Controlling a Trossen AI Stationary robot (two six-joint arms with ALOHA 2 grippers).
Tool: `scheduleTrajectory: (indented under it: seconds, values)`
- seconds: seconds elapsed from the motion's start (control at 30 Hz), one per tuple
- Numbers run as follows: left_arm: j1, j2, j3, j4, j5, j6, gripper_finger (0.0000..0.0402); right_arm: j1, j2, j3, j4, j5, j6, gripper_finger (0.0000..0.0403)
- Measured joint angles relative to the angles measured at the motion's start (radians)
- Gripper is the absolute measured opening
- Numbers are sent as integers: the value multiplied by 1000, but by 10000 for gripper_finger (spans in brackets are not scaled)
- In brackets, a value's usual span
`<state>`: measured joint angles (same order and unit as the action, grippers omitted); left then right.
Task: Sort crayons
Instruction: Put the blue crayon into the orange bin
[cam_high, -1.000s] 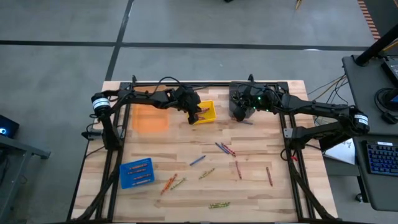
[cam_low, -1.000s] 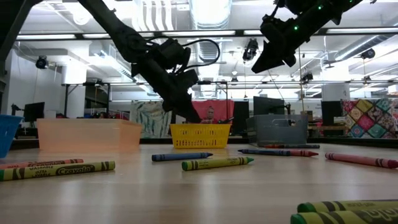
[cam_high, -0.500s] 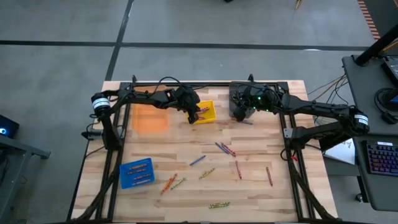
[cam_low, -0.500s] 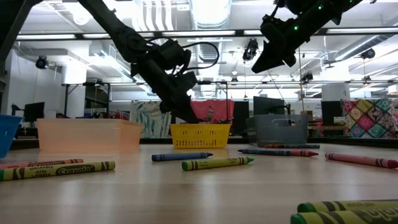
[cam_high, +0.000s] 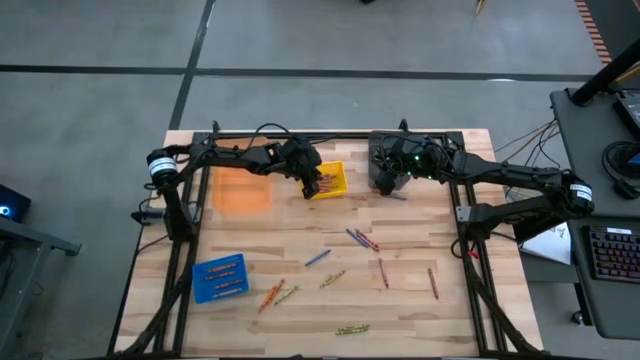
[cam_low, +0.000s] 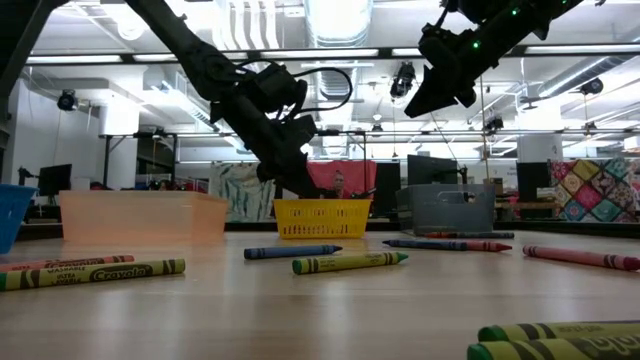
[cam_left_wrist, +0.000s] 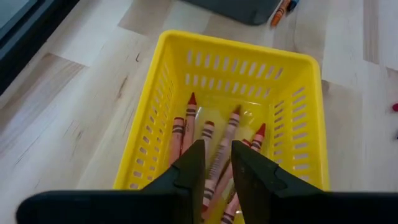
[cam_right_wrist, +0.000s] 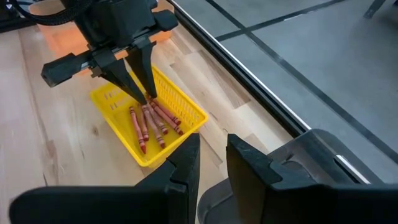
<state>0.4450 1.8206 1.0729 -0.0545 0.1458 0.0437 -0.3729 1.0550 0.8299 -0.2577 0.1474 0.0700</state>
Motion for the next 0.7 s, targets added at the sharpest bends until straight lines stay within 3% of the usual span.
scheduleTrajectory:
  seconds: [0.27,0.53,0.7]
  values:
    - [-2,-15,13,7,-1,6,70,0,0,0,-1,-3,42,68]
    - [-44,-141,12,-9,0,16,71,10,0,0,-18,-199,202,68]
    - [-109,-218,-1,-6,-6,18,71,59,0,0,-114,-209,326,68]
